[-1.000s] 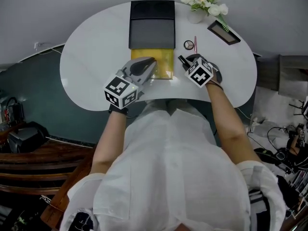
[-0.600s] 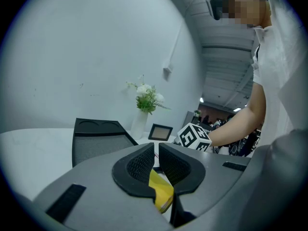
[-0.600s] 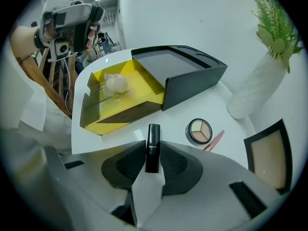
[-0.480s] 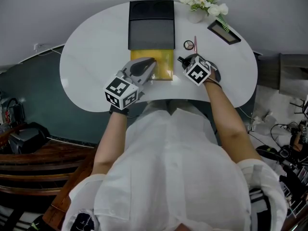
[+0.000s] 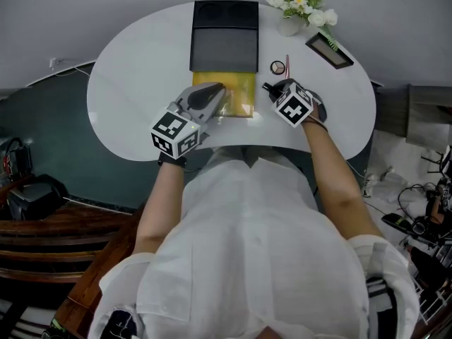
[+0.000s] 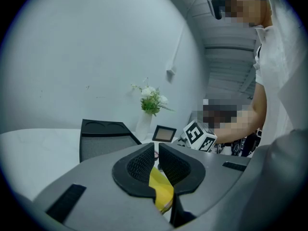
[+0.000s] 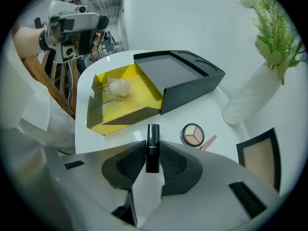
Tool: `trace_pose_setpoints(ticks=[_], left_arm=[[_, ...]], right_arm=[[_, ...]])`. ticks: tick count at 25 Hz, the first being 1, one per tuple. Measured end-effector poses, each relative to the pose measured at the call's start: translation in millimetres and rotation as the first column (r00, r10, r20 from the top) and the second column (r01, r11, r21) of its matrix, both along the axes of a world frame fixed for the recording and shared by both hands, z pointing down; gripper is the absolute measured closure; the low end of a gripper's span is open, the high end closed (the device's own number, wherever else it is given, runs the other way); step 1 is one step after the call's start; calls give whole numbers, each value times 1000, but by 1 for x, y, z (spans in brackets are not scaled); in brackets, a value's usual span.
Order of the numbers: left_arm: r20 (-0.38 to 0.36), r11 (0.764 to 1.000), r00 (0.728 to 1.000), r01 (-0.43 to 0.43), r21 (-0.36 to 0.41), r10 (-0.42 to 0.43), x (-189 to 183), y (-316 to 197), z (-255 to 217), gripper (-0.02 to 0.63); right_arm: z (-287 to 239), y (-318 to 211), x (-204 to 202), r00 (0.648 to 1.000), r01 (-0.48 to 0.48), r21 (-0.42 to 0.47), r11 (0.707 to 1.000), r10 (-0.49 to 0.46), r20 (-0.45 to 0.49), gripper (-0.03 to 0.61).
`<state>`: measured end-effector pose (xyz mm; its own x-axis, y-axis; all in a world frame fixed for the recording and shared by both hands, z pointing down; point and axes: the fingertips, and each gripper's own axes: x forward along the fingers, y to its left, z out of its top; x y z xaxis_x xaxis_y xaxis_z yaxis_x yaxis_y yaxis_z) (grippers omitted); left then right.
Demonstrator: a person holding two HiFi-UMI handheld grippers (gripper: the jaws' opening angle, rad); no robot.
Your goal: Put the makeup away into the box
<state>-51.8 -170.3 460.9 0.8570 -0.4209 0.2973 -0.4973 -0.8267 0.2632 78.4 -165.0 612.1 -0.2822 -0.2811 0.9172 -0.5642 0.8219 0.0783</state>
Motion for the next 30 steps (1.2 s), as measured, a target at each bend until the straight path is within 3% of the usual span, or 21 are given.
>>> trace_pose_setpoints(ticks=[7, 12, 16, 21, 30], left_arm=[[-15, 999, 999, 35, 12, -35, -8, -2, -3, 592], [-14, 999, 999, 49, 19, -49, -14, -2, -3, 592], [-13, 998, 998, 66, 20, -65, -25, 2, -4, 592], [-8, 996, 996, 92, 13, -92, -40, 4, -1, 592], [-2, 993, 993, 122, 2, -122, -61, 9, 2, 592]], right_arm=[[-37, -1, -14, 999, 32, 58, 998, -33, 17, 494], [-55, 5, -56, 983, 175, 79, 981, -179, 46, 494], [-51, 19, -92, 946, 317, 49, 947, -320, 50, 494], [-28, 38, -117, 864, 504, -13, 864, -504, -13, 494], [-7, 43, -138, 823, 565, -55, 824, -567, -34, 494]])
